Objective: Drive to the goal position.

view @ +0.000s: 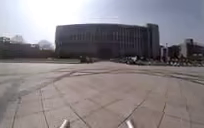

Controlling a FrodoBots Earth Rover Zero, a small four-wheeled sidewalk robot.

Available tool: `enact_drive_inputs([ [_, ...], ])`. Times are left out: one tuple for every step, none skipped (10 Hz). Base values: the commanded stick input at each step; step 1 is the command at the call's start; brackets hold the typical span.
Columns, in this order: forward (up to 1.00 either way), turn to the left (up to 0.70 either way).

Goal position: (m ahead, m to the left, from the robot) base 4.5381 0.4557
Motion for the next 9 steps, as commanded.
enact_drive_inputs([
  [1.0, 0.0],
  [1.0, 0.0],
  [1.0, 0.0],
  [1.0, 0.0],
  [1.0, 0.0],
  [1.0, 0.0],
  [1.0, 0.0],
  [1.0, 0.0],
  [1.0, 0.0],
])
